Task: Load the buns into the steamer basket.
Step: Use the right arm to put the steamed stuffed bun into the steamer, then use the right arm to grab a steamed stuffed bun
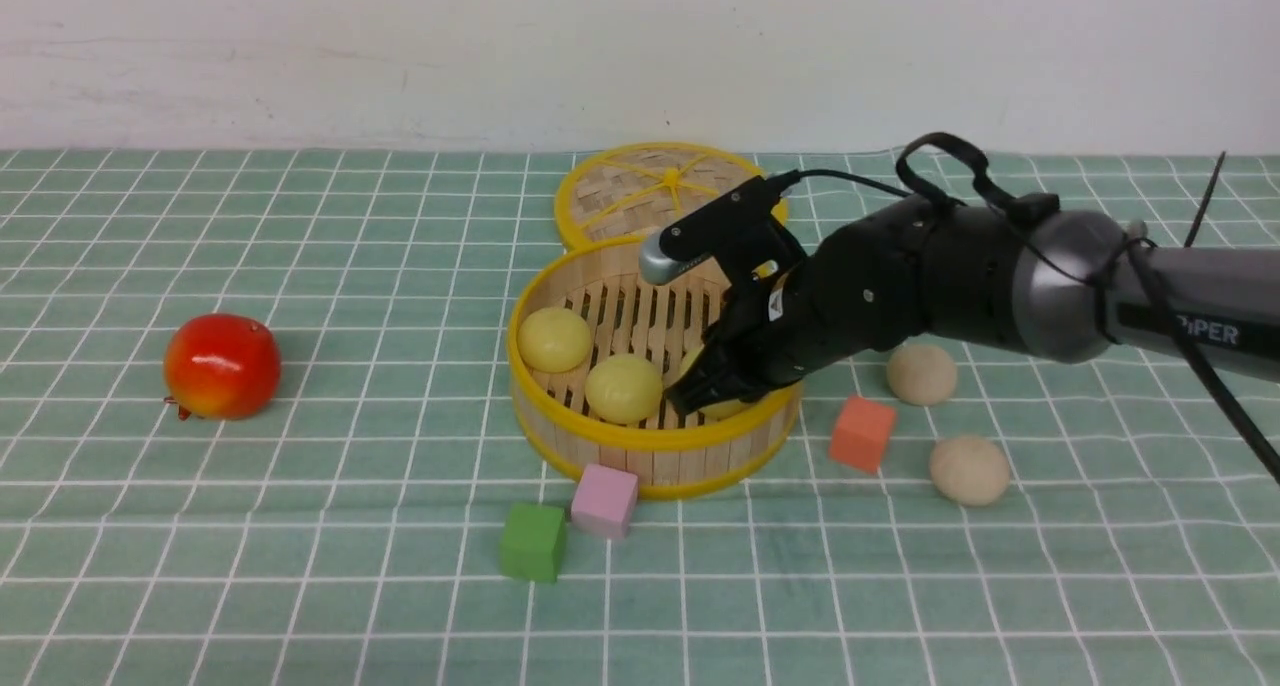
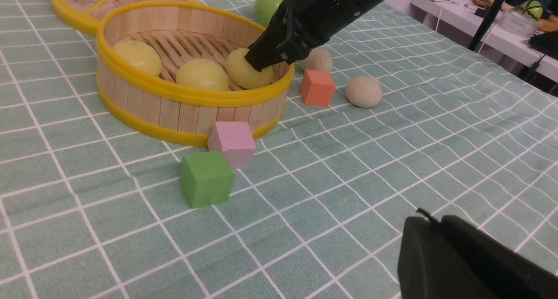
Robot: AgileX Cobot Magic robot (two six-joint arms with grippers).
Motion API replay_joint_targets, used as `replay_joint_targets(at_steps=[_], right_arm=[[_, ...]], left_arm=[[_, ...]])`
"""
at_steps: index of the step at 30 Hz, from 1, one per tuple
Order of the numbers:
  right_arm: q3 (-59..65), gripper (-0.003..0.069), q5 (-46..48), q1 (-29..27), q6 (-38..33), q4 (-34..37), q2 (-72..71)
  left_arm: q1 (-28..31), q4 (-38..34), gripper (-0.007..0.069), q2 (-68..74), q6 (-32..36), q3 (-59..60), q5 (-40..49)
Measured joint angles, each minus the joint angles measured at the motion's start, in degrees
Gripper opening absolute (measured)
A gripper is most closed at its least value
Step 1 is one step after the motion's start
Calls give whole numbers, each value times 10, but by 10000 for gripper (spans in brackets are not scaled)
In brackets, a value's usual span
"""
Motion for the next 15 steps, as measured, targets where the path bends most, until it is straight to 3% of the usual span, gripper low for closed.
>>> replay_joint_targets(at_steps=[8,10,15], right_arm=[[0,414,32,1,0,-1,-46],[0,444,65,1,0,-12,-89],[-3,433,182,-22,24,-73,-174]], left_arm=[[0,0,36,0,0,0,0],[0,0,39,0,0,0,0],[0,0,39,0,0,0,0]])
